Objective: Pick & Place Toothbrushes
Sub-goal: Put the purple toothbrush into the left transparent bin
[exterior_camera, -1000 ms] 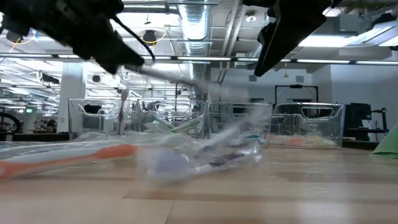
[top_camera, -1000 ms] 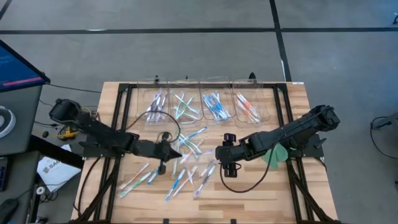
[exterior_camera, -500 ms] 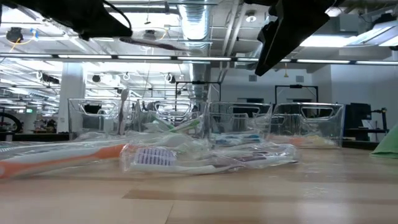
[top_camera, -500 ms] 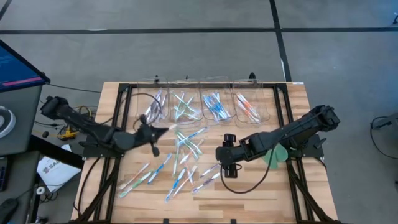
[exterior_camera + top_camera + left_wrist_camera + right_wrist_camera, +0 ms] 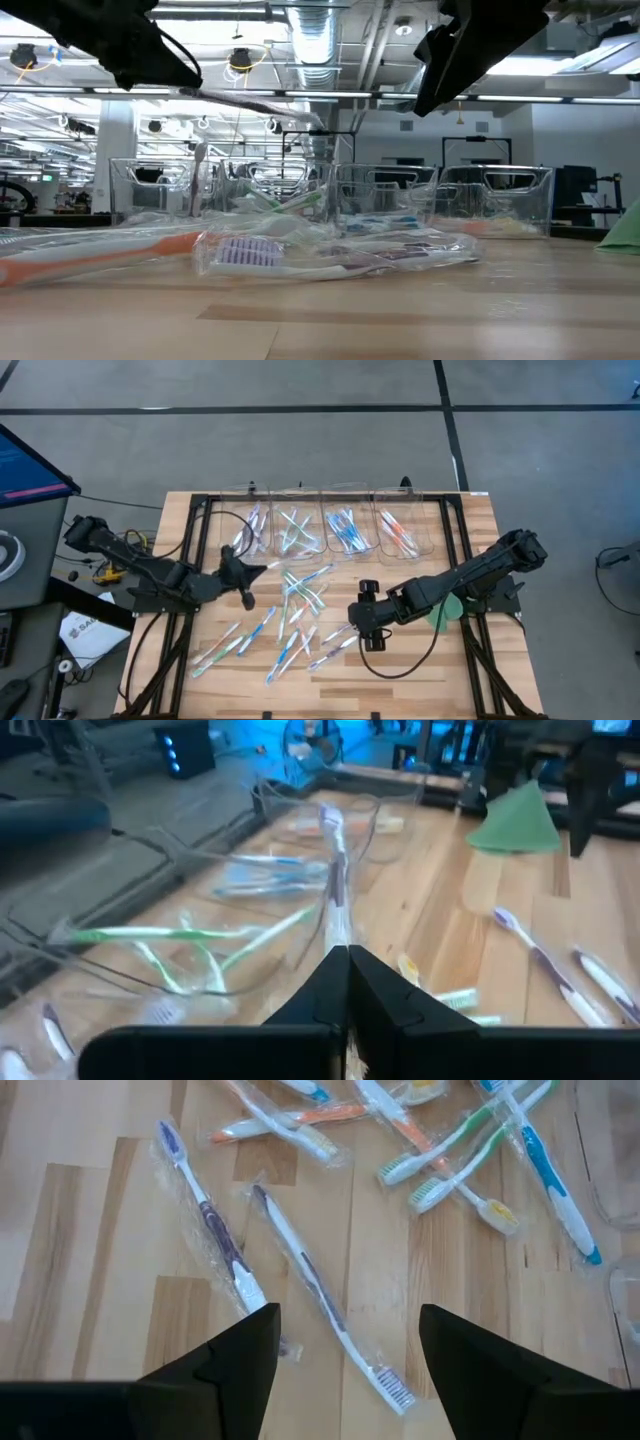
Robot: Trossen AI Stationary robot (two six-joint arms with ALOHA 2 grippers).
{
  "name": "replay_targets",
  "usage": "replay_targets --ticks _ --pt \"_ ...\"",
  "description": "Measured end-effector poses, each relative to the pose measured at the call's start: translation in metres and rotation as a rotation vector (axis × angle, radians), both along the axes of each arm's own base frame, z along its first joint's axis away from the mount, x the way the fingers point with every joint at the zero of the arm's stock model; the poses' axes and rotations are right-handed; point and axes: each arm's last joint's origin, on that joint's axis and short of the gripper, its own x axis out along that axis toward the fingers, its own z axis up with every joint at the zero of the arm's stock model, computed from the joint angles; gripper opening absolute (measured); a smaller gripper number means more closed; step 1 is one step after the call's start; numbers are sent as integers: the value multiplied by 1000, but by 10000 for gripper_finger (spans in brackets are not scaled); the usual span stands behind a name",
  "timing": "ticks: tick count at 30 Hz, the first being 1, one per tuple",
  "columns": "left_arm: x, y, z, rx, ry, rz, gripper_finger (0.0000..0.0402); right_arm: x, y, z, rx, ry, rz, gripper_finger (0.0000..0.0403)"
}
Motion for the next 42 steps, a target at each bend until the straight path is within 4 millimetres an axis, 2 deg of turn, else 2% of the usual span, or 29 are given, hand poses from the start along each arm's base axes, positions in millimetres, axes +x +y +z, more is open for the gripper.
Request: replay_targets --ticks 7,13,25,32,36,42 --pt "6 0 -12 -10 58 35 0 0 0 0 0 0 0 234" --pt "4 11 -25 10 173 111 0 0 1 0 0 0 3 234" --pt "-1 23 -29 86 222 254 0 0 5 -5 -5 13 13 234" --pt "-17 30 -37 123 243 420 0 1 6 -13 -20 49 14 234" --pt "-27 34 -41 114 214 517 0 1 8 -11 -14 38 20 234" --pt "-31 37 -42 105 192 565 0 1 8 -11 -14 40 20 234"
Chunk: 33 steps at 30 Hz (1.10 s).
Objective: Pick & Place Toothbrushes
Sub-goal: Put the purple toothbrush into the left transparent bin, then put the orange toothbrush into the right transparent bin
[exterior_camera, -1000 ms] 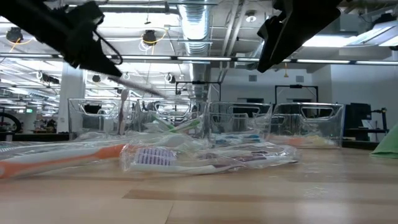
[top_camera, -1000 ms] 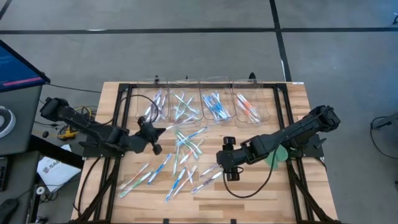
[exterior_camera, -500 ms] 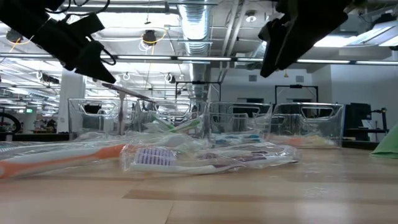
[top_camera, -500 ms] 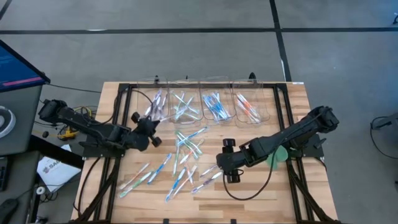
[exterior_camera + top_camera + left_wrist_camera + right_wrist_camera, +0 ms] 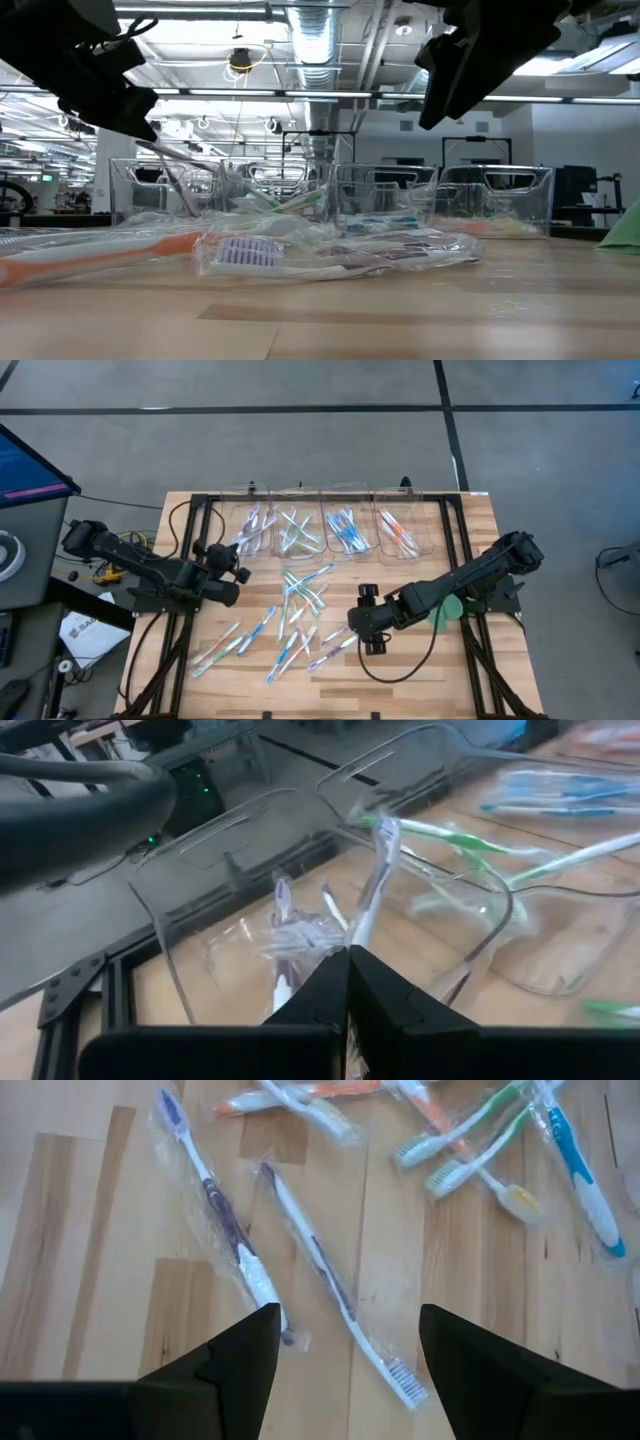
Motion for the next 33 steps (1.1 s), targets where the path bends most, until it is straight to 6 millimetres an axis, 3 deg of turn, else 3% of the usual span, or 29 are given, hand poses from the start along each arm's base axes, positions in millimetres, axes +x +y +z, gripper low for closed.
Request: replay_targets --ticks 7,10,18,22,28,33 --pt "-5 18 -6 36 53 132 0 0 0 0 1 -3 0 234" --pt "-9 24 -15 -26 92 163 1 0 0 0 1 -3 0 234" --pt "-7 25 -18 -105 58 151 10 0 0 0 -1 -3 3 234" --pt "-7 25 -18 -108 51 150 39 1 -1 0 0 -9 4 234" --pt "-4 25 -16 -119 18 158 117 1 0 0 0 -9 4 234" --pt "6 21 3 -115 90 60 155 1 0 0 0 -9 4 234"
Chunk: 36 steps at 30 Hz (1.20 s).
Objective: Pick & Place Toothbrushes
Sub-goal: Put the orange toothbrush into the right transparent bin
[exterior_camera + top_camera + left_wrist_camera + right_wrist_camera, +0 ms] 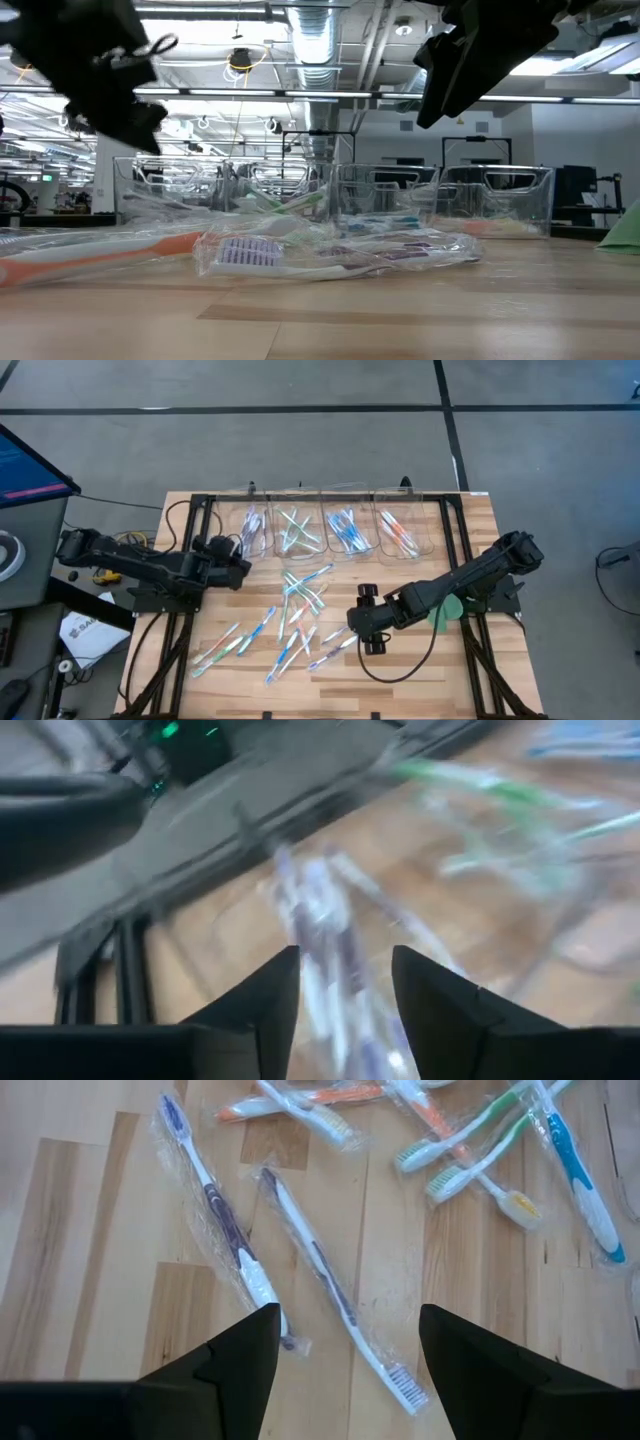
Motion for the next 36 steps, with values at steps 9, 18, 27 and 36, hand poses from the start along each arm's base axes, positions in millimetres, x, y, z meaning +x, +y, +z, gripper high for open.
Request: replay_targets --ticks 9,18,27,36 --pt "26 -23 66 -52 31 -357 164 0 0 0 -2 0 3 234" --pt "27 -63 64 -572 57 -914 170 0 0 0 -10 0 18 234" --pt "4 -94 25 -792 137 -937 159 1 1 1 -4 -16 19 234" --pt "-14 -106 -4 -925 137 -834 141 1 1 1 -6 -17 25 234"
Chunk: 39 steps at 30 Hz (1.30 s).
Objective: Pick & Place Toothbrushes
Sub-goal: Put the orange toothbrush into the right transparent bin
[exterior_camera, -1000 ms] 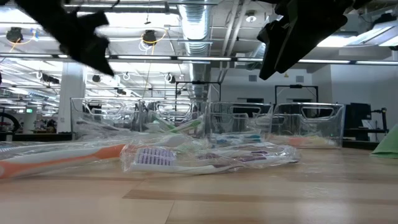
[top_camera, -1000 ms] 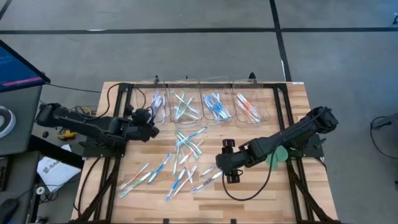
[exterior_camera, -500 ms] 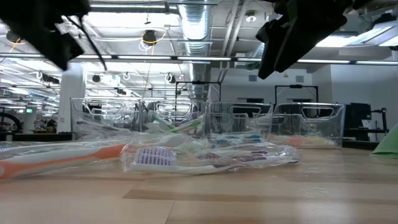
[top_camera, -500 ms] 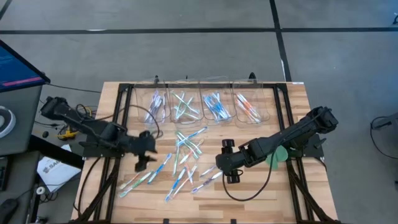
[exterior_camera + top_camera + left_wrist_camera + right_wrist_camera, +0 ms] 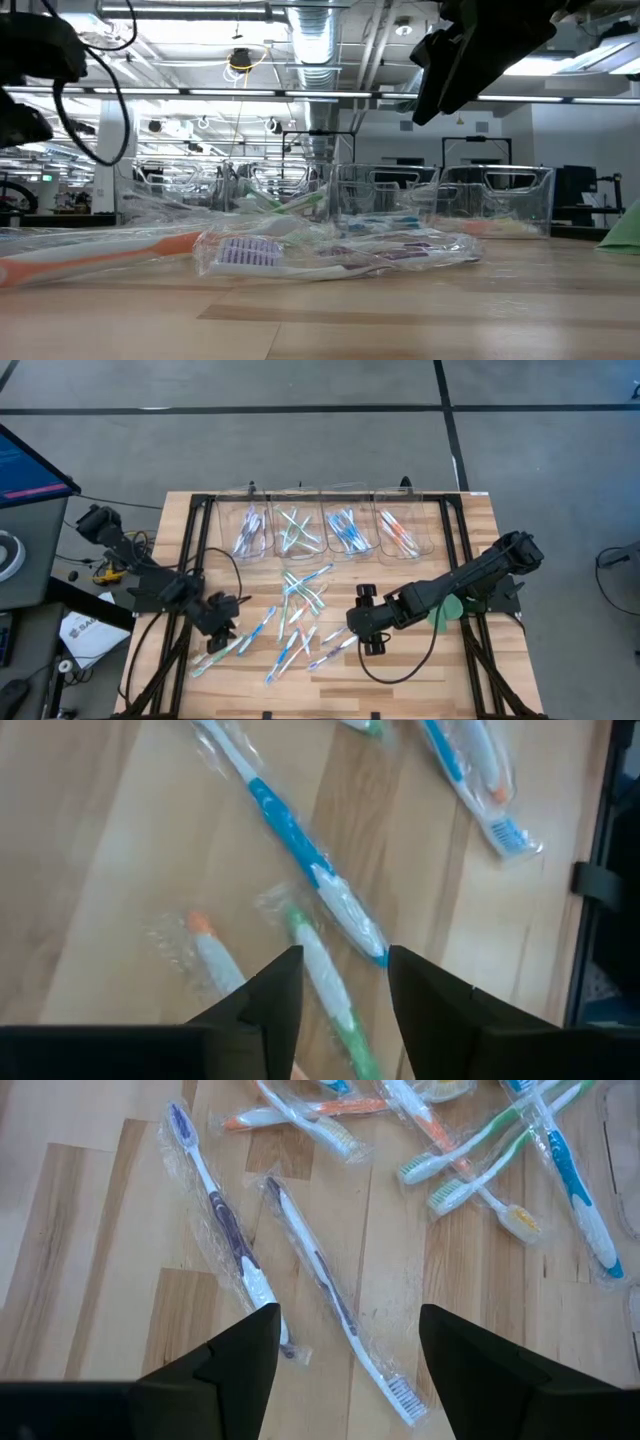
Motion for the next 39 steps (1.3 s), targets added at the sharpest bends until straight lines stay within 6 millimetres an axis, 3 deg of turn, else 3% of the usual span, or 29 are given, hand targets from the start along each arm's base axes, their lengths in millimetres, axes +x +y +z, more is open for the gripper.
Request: replay_targets --ticks 14,27,39 --pt "-8 4 -21 -3 43 68 106 0 0 0 -1 0 2 234" --pt "-17 13 -45 18 104 174 104 1 0 0 2 -8 2 234" --pt "-3 2 -63 74 121 176 104 3 1 2 2 -32 20 234"
